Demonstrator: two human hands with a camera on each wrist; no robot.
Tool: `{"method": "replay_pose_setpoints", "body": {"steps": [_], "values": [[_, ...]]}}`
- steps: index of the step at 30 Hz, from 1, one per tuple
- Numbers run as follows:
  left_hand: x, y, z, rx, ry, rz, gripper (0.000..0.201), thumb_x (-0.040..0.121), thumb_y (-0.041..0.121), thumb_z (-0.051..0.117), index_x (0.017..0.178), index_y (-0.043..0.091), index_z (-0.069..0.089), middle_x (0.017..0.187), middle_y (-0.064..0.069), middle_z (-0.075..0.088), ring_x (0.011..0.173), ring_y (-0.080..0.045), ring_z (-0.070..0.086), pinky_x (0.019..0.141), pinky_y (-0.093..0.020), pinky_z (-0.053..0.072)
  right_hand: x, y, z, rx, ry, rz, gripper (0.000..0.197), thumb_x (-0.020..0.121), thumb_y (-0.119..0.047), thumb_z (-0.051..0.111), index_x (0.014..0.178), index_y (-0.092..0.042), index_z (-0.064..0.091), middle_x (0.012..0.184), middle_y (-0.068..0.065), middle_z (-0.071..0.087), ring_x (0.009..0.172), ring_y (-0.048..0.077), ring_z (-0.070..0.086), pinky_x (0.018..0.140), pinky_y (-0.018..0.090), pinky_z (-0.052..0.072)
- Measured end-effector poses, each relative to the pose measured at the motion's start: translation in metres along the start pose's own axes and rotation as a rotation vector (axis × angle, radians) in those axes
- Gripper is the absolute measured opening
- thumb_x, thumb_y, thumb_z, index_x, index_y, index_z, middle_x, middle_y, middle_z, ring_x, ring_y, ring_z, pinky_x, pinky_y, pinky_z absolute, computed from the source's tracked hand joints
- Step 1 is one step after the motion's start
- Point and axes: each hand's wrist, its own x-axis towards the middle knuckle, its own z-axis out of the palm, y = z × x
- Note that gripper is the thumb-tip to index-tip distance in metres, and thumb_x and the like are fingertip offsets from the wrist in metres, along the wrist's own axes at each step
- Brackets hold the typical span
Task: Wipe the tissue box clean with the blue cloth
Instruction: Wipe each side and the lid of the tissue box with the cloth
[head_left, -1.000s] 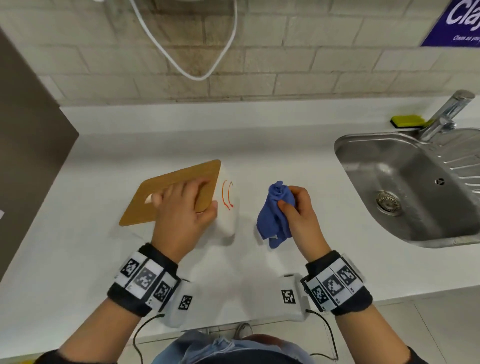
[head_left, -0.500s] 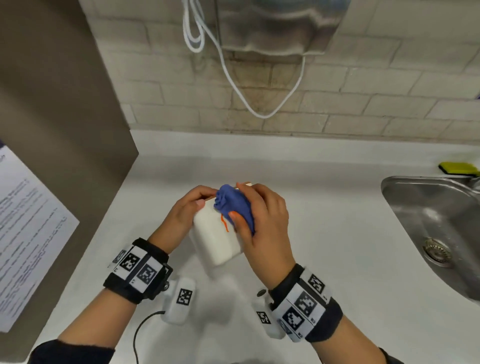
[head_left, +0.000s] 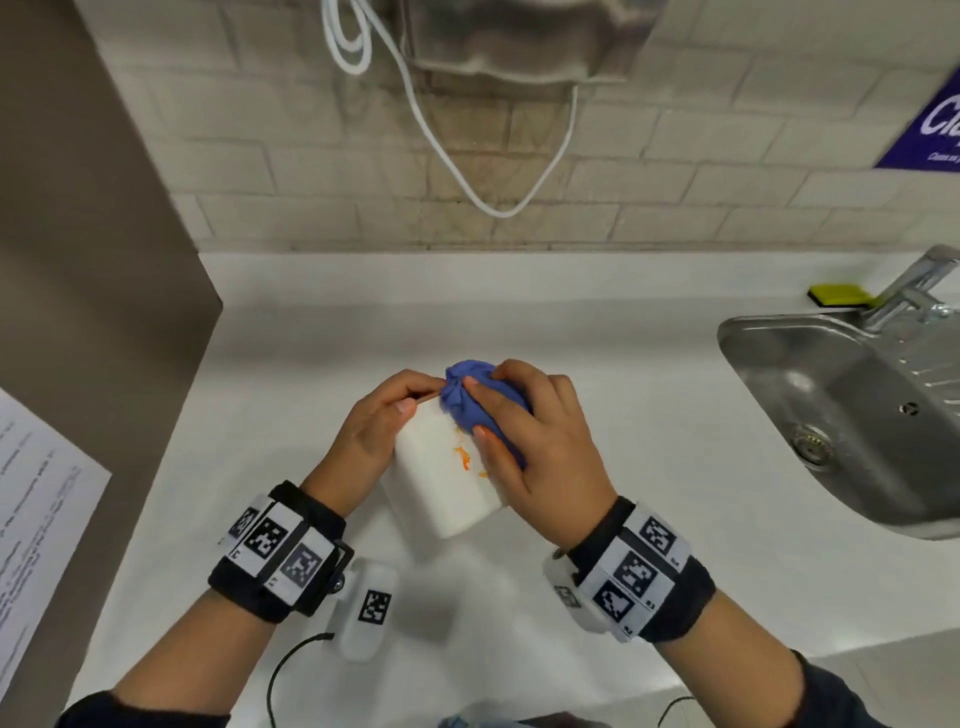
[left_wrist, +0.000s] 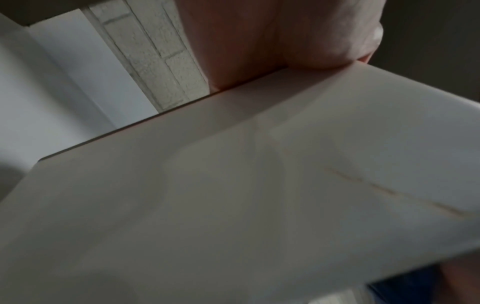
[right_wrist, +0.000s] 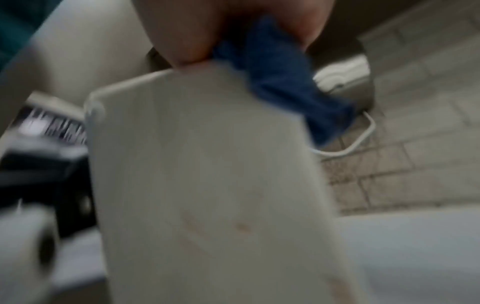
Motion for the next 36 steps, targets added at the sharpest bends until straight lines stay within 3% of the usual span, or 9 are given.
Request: {"method": "replay_pose_setpoints", "body": {"steps": [3,9,15,19,24,27,30,33,36], "values": [[0.003,0.001,-0.001,-0.03,0.019,-0.006,0.027,0.072,0.043,0.042,0.083,0.04,0.067,0.085,0.022,0.07,0.078,0.004,0.061,0.07,-0.01,0.045,0.003,-0.019,0.009,-0.02,0.003,0.023,0.035,0.091,-0.026,0.045,0.122,-0.016,0.058,0.123,0.007,0.054,0.095,0.021,0.043,0.085,0.032,0.038],[0.003,-0.002,-0.007,-0.056,-0.022,-0.021,0.03,0.079,0.04,0.042,0.094,0.033,0.067,0.099,0.015,0.072,0.092,-0.004,0.064,0.078,-0.016,0.048,-0.007,0.0,-0.001,0.183,-0.121,-0.305,0.027,0.078,-0.017,0.052,0.102,-0.02,0.065,0.112,-0.003,0.053,0.086,0.02,0.049,0.082,0.026,0.037],[0.003,-0.006,-0.005,-0.047,0.02,-0.029,0.028,0.074,0.043,0.045,0.088,0.039,0.069,0.093,0.018,0.072,0.087,-0.002,0.064,0.078,-0.019,0.048,0.013,0.006,-0.005,0.309,0.06,0.036,0.029,0.081,-0.013,0.041,0.093,-0.021,0.066,0.11,-0.028,0.054,0.096,0.016,0.05,0.085,0.021,0.034],[0.006,-0.002,-0.005,-0.045,0.037,-0.042,0.029,0.07,0.042,0.043,0.081,0.042,0.069,0.082,0.021,0.071,0.077,0.003,0.063,0.07,-0.014,0.046,0.015,-0.022,0.005,0.194,-0.076,-0.007,0.031,0.085,-0.021,0.044,0.109,-0.018,0.065,0.113,0.005,0.058,0.098,0.023,0.049,0.086,0.031,0.037],[0.004,0.003,-0.005,-0.022,-0.031,-0.045,0.03,0.079,0.041,0.041,0.093,0.033,0.067,0.099,0.018,0.071,0.093,-0.001,0.063,0.079,-0.014,0.046,-0.004,-0.016,0.001,0.261,-0.241,-0.37,0.026,0.07,-0.012,0.055,0.089,-0.015,0.073,0.099,0.008,0.065,0.083,0.023,0.053,0.078,0.03,0.04],[0.006,0.006,-0.006,-0.038,-0.012,-0.048,0.029,0.078,0.04,0.044,0.093,0.033,0.067,0.101,0.017,0.072,0.095,-0.002,0.063,0.081,-0.015,0.047,-0.011,0.004,-0.012,0.36,-0.266,-0.378,0.023,0.063,-0.009,0.05,0.07,-0.011,0.072,0.089,0.01,0.066,0.075,0.021,0.053,0.074,0.026,0.039],[0.003,0.009,-0.007,0.001,-0.008,-0.047,0.027,0.076,0.041,0.045,0.09,0.04,0.067,0.099,0.02,0.071,0.093,0.0,0.063,0.079,-0.013,0.046,-0.015,0.027,-0.025,0.414,-0.159,-0.25,0.023,0.058,-0.006,0.043,0.057,-0.011,0.065,0.084,0.006,0.064,0.071,0.017,0.056,0.071,0.023,0.04],[-0.006,0.014,0.027,0.048,-0.105,-0.071,0.025,0.072,0.042,0.051,0.093,0.043,0.064,0.102,0.021,0.069,0.095,0.0,0.062,0.08,-0.014,0.046,-0.044,0.068,-0.053,0.679,0.091,0.187,0.031,0.06,0.009,0.035,0.053,-0.009,0.06,0.077,0.003,0.054,0.075,-0.002,0.062,0.066,0.017,0.047],[-0.02,0.013,0.027,0.228,-0.25,-0.083,0.037,0.068,0.046,0.06,0.105,0.046,0.057,0.11,0.019,0.061,0.111,-0.01,0.053,0.094,-0.025,0.042,-0.043,0.081,-0.062,0.84,0.261,0.498,0.044,0.07,0.006,0.034,0.055,-0.021,0.064,0.074,-0.003,0.053,0.068,0.004,0.062,0.062,0.018,0.047]]}}
